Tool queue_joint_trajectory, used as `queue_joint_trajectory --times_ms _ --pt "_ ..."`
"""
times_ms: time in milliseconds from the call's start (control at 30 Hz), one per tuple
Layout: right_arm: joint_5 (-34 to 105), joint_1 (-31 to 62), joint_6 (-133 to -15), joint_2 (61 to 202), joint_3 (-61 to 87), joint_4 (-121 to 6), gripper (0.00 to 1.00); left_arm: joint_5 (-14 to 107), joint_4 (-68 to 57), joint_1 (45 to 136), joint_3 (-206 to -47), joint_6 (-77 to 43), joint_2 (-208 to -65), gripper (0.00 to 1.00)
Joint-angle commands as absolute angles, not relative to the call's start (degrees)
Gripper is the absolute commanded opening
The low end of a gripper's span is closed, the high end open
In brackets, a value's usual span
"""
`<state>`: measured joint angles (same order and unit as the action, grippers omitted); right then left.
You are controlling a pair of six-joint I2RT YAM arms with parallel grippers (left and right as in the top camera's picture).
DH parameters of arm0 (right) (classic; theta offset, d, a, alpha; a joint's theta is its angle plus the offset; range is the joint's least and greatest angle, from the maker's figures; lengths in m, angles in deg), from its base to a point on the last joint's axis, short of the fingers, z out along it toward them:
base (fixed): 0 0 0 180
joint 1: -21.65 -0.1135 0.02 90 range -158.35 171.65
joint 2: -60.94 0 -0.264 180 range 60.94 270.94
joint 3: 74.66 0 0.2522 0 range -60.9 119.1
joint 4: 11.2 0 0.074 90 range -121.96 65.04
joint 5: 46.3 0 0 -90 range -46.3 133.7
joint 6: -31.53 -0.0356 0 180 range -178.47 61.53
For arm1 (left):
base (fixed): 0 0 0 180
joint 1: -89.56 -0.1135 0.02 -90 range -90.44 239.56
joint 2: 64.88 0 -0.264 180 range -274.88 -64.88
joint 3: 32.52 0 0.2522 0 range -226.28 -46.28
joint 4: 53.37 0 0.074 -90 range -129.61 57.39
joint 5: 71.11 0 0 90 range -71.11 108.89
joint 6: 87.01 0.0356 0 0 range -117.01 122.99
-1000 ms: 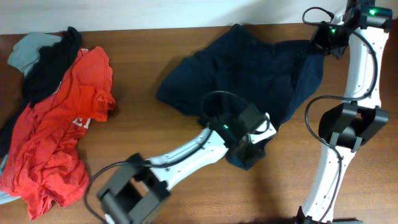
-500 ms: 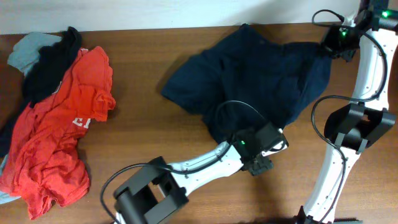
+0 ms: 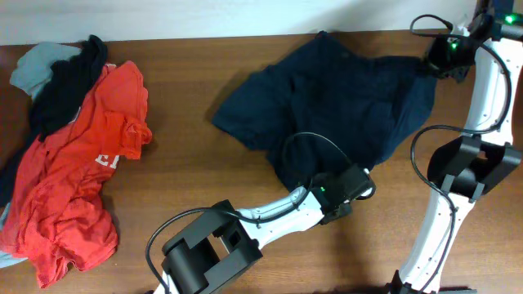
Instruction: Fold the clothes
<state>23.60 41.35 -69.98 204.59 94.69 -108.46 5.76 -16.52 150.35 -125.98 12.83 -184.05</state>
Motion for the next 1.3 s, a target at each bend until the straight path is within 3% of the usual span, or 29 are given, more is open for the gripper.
queue_joint_trajectory --times_ms 0,267,700,1033,1267 --pt "22.86 42.03 -69.19 204.90 95.93 -108.66 0.04 -5.82 -15.38 149.96 -126.68 5.93 -184.86 0.01" --pt "22.84 42.12 -68.10 204.90 95.93 -109.03 0.04 -10.94 -5.74 142.03 -130.92 1.69 -178.15 0.01" --pt "15.82 44.35 -66.15 204.26 96.20 -110.12 0.04 -10.54 -7.40 121.02 -130.94 2.21 -164.91 0.01" --pt "15.82 44.32 -64.43 197.95 101.25 -110.39 0.04 -13.82 -22.09 115.80 -131.88 9.38 -161.15 0.01" --pt "15.84 44.32 -63.12 192.20 108.06 -113.71 0.04 -19.07 -22.99 115.82 -134.42 16.64 -157.67 0.01"
